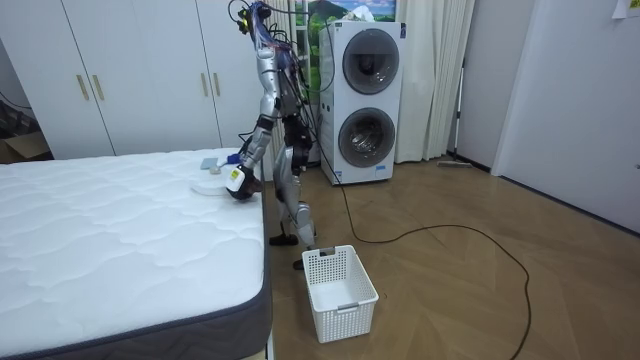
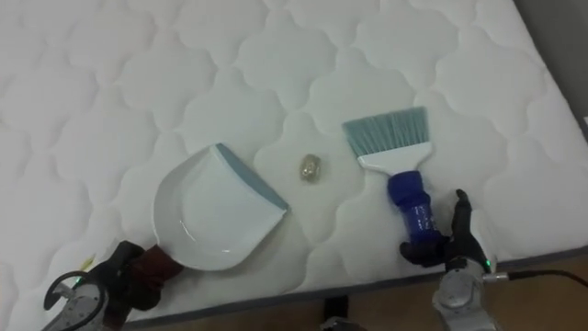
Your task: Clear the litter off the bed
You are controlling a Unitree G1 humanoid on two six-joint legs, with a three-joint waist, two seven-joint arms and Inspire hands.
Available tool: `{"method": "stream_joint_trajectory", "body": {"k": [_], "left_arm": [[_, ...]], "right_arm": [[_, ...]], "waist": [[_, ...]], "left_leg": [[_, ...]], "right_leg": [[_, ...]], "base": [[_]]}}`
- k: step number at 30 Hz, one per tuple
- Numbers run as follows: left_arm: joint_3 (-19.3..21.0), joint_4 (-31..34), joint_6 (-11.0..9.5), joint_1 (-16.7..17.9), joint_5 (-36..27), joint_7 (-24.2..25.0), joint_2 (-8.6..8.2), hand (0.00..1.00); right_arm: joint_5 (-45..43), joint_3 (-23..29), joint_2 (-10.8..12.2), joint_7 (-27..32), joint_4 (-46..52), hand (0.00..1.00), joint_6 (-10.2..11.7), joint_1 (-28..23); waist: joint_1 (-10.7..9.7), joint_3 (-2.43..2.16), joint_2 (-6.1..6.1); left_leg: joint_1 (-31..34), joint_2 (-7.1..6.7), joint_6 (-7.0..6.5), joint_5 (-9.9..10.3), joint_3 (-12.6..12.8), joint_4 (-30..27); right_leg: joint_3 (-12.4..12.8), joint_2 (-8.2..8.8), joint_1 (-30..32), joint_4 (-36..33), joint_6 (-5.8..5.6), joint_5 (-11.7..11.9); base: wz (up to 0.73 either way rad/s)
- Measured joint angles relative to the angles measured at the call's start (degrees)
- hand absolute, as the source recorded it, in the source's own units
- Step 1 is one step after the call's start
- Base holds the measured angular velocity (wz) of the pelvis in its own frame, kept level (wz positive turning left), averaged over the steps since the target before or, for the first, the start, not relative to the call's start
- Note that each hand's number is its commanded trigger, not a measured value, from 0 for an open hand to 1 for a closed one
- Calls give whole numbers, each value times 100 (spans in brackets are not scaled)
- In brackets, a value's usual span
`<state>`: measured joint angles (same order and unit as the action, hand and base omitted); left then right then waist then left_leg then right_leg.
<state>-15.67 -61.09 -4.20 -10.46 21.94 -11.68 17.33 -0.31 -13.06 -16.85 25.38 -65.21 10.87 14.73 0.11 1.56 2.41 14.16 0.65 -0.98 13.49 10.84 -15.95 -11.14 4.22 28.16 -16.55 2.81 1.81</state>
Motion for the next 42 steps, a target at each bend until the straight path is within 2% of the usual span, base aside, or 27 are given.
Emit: {"method": "stream_joint_trajectory", "body": {"k": [3,14,26,33,35,42], "left_arm": [[-38,37,14,2,-1,10,0,100],[-53,79,119,-1,6,12,-4,100],[-68,92,110,-24,-7,13,-4,100],[-76,91,75,-111,-1,19,-5,100],[-80,91,80,-128,1,56,-5,100],[-92,93,124,-124,2,141,-7,100]], "right_arm": [[3,-45,-83,-33,-16,0,-58,0],[4,-46,-118,-53,-7,0,-110,2],[9,-47,-144,-38,73,0,-129,3],[27,-29,-157,33,138,0,-127,97],[24,-33,-157,55,147,100,-127,131],[21,1,-193,256,147,100,-132,266]], "waist": [[54,2,16],[126,3,18],[142,3,17],[168,14,29],[169,21,31],[173,47,52]], "left_leg": [[22,7,0,0,8,-64],[47,14,4,2,17,-73],[117,-7,3,2,27,-94],[386,-10,-4,17,30,-357],[455,-14,-5,26,30,-379],[630,49,25,111,28,-584]], "right_leg": [[-1,2,0,-7,4,-2],[-9,9,8,-39,29,-17],[-2,47,106,-117,29,-22],[-12,81,318,-197,65,24],[16,88,365,-214,72,18],[16,55,444,-223,71,39]], "base": [[3],[1],[0],[0],[0],[0]]}}
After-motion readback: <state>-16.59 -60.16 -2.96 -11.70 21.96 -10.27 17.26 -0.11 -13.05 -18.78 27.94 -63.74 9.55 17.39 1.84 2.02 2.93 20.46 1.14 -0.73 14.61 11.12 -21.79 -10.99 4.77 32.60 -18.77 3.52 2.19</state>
